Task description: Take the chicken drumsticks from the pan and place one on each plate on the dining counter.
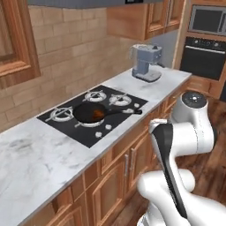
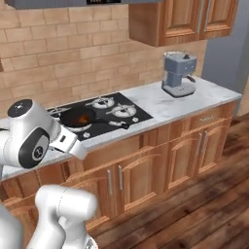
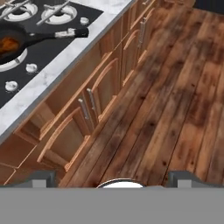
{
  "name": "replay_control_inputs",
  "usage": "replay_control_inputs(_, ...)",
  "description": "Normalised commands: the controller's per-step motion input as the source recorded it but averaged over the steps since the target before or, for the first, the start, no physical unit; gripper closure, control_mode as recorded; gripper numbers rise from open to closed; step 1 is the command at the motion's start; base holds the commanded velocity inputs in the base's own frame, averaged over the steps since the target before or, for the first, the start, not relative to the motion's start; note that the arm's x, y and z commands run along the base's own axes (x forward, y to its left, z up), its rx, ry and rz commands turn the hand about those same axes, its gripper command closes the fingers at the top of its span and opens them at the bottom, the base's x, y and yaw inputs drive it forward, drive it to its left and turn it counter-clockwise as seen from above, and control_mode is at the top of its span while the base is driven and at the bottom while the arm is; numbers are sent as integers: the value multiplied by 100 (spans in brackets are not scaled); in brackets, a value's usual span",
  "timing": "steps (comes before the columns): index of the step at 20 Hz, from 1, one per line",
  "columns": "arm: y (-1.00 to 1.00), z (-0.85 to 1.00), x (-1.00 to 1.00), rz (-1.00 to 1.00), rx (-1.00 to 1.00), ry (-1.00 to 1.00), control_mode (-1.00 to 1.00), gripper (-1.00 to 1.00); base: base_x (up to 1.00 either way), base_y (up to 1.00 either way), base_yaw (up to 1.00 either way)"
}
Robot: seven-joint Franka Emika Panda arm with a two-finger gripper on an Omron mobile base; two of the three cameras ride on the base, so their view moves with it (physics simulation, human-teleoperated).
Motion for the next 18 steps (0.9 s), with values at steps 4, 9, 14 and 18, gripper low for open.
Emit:
replay_control_inputs(4,0,0,0,0,0,0,100,-100,82,-33,38)
replay_control_inputs(9,0,0,0,0,0,0,100,-100,59,-21,40)
replay_control_inputs(14,0,0,0,0,0,0,100,-100,31,-23,42)
replay_control_inputs(18,0,0,0,0,0,0,100,-100,49,-41,38)
